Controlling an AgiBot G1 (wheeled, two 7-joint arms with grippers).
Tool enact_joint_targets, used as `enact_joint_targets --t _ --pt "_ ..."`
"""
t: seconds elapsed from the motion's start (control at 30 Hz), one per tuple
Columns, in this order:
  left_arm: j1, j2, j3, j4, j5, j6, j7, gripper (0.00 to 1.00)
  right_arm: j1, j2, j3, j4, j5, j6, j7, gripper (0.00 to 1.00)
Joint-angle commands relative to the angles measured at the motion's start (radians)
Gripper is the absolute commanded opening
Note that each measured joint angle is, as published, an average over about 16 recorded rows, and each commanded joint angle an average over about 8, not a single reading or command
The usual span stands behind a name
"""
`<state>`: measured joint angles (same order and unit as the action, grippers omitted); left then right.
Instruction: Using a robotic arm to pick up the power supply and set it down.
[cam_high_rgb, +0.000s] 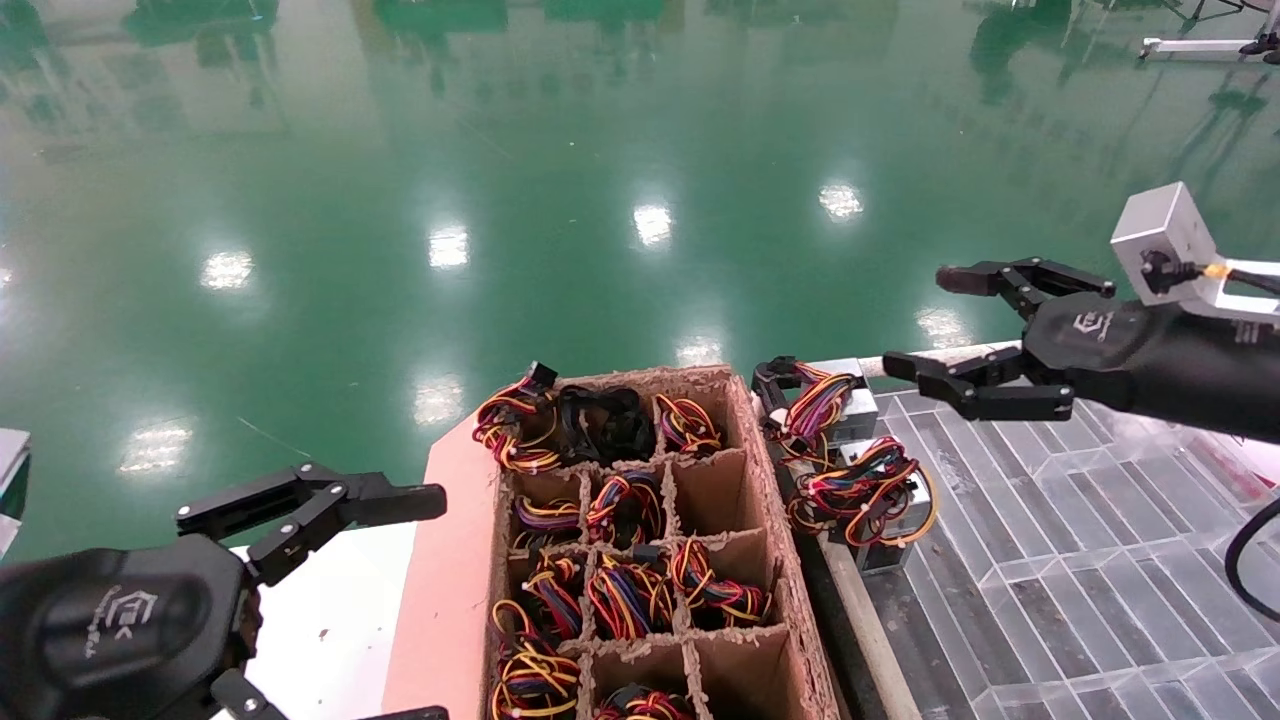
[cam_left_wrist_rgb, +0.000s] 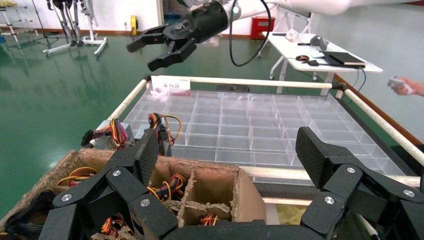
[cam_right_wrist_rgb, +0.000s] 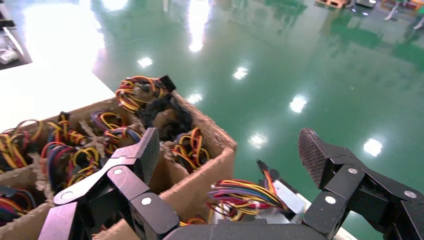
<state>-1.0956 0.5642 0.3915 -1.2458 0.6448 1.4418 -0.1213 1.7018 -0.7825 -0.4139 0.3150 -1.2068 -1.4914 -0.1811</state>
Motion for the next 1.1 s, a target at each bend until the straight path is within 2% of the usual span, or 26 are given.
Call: enact_joint_targets --t 0.03,1.1 --pt "0.0 0.0 0.0 0.0 0.0 0.0 0.0 1.0 -0.028 0.008 0.006 0.043 0.021 0.0 0.016 1.0" --pt "0.0 0.0 0.0 0.0 0.0 0.0 0.0 1.0 -0.474 0.13 0.102 0.733 0.36 -0.003 0.279 1.0"
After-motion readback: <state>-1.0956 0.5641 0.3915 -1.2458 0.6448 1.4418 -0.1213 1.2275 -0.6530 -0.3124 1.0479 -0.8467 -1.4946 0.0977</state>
